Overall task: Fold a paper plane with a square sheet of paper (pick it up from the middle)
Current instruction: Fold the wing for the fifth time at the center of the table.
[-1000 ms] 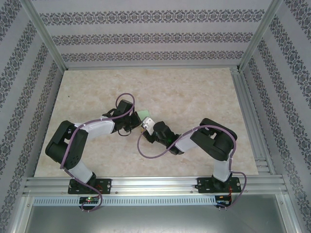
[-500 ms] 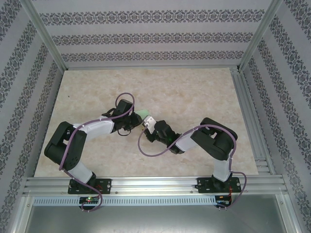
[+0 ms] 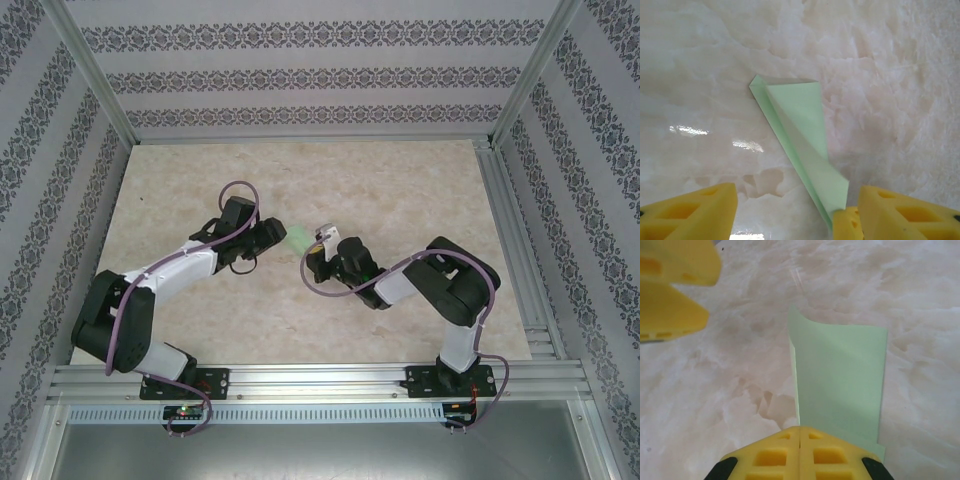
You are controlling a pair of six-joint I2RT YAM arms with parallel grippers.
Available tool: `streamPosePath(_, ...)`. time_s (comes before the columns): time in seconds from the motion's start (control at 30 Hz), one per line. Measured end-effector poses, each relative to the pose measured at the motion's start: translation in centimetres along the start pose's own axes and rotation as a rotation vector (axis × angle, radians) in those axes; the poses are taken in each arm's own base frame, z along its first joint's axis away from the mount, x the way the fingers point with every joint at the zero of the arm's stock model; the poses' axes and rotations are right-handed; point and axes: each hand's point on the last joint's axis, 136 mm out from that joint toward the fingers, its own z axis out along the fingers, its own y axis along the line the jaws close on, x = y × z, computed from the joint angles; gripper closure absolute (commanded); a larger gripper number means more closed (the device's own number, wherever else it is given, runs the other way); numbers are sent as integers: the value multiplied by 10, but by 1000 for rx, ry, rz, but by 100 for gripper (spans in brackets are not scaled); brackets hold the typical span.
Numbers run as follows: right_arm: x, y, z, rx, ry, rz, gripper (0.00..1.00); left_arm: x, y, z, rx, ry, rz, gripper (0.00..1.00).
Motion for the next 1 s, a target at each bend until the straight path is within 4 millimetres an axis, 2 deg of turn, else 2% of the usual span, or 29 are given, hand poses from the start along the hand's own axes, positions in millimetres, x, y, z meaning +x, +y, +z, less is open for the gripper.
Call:
streamPosePath(0.13, -6, -8, -2, -15, -10, 125, 97, 7, 4, 3, 12, 22, 19, 32)
streamPosePath(0.27, -7, -11, -3, -31, -7, 224, 98, 11, -1, 7, 39, 41, 50, 33)
streamPosePath(0.5, -6, -12, -3, -61, 10, 358, 100, 28, -7, 24, 63, 107, 119, 43)
streamPosePath(0.8, 1, -21, -3, -57, 30, 459, 100, 38, -21, 43, 124, 167, 173, 55)
streamPosePath(1.0, 10, -28, -1, -45, 53, 509, 100, 44, -24, 52, 144, 197, 195, 57)
